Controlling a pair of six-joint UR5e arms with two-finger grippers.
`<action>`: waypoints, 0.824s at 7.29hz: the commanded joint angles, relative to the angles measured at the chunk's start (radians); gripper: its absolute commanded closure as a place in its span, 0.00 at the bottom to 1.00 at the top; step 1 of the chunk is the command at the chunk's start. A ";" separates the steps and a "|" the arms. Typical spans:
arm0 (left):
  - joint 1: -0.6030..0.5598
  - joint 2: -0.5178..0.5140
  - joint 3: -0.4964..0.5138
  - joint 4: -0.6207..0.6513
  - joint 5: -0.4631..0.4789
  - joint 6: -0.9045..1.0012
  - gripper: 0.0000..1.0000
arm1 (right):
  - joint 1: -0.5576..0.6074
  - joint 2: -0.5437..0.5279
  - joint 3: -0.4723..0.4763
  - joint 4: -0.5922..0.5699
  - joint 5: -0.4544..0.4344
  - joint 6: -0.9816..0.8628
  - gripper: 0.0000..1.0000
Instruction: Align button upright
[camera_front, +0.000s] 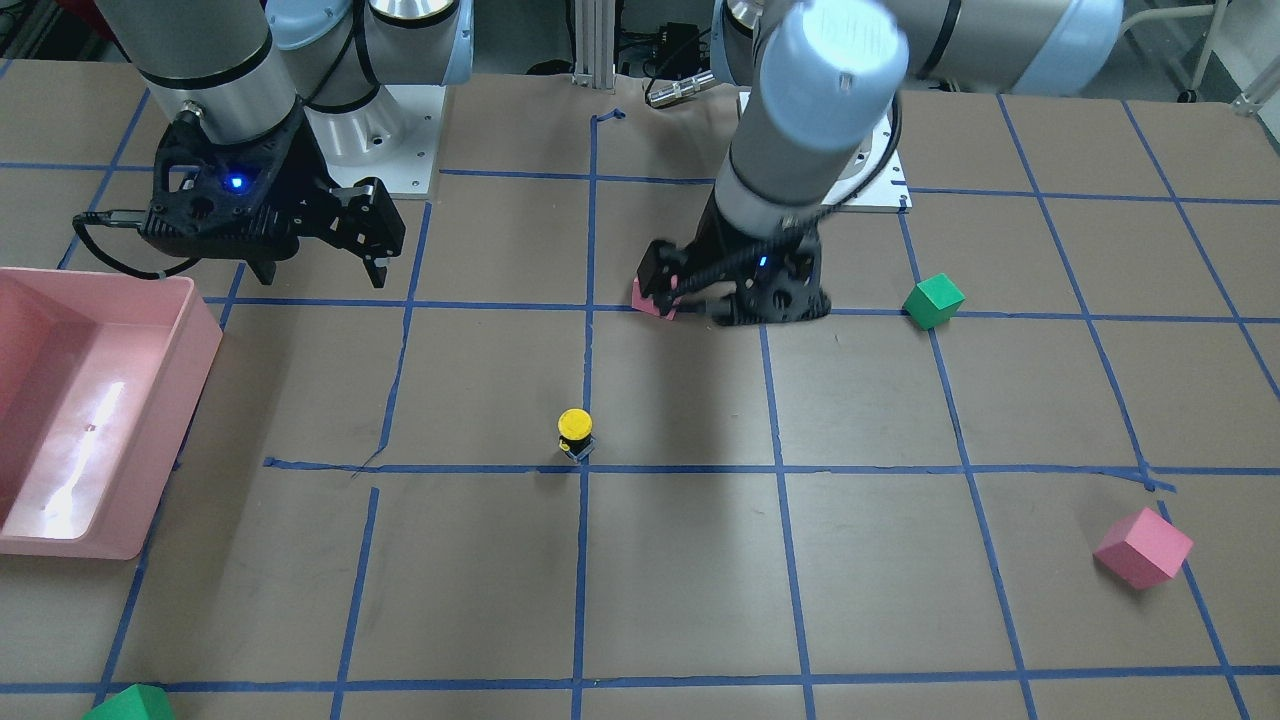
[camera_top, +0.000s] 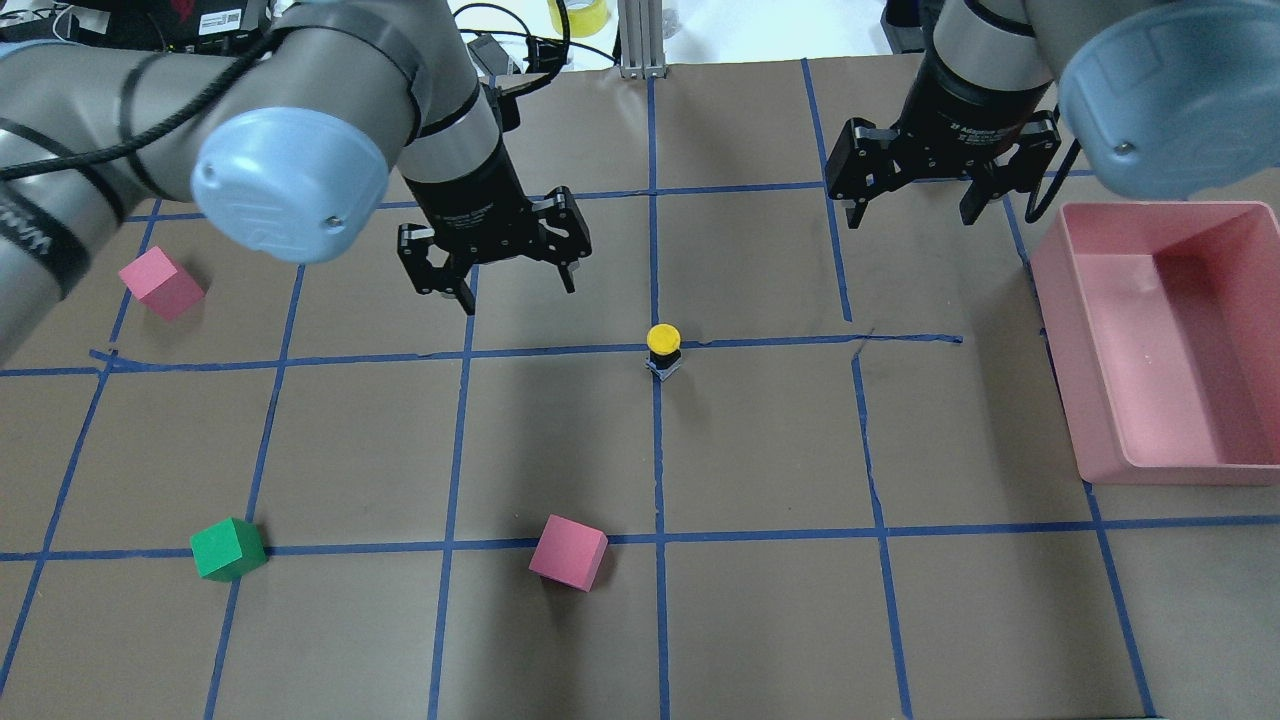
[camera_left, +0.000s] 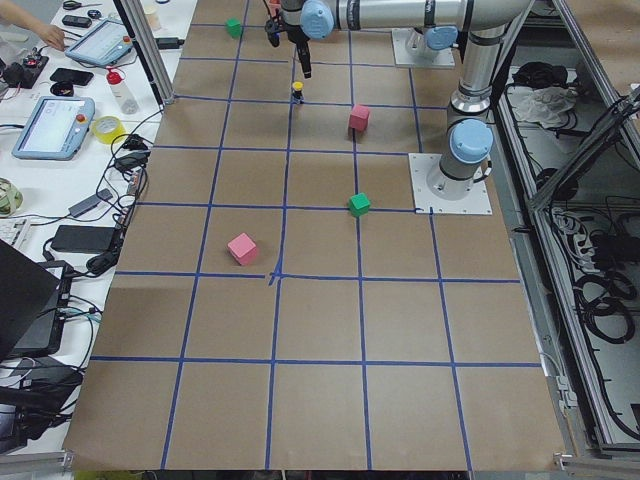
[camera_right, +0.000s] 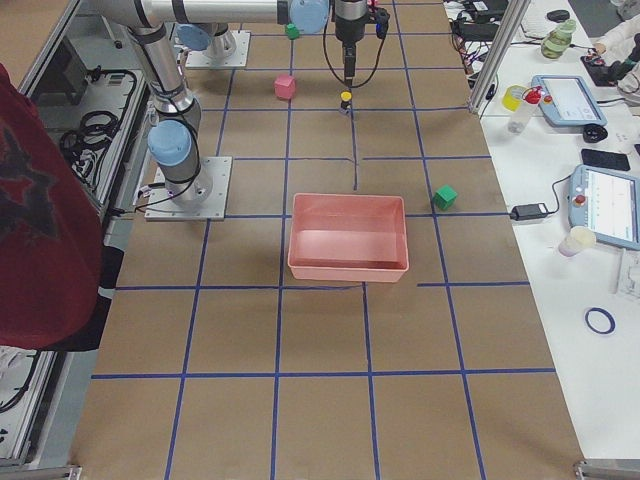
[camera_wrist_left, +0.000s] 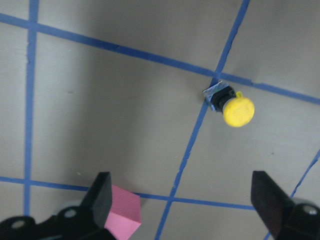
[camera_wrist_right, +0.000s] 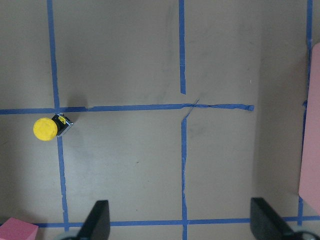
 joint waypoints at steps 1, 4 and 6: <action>0.012 0.128 0.008 -0.096 0.081 0.187 0.00 | 0.000 0.000 -0.001 -0.001 0.007 0.000 0.00; 0.101 0.127 0.089 -0.092 0.095 0.209 0.03 | 0.000 0.000 -0.001 -0.001 0.018 0.000 0.00; 0.104 0.135 0.086 -0.089 0.091 0.186 0.00 | 0.000 0.000 0.001 -0.001 0.030 0.000 0.00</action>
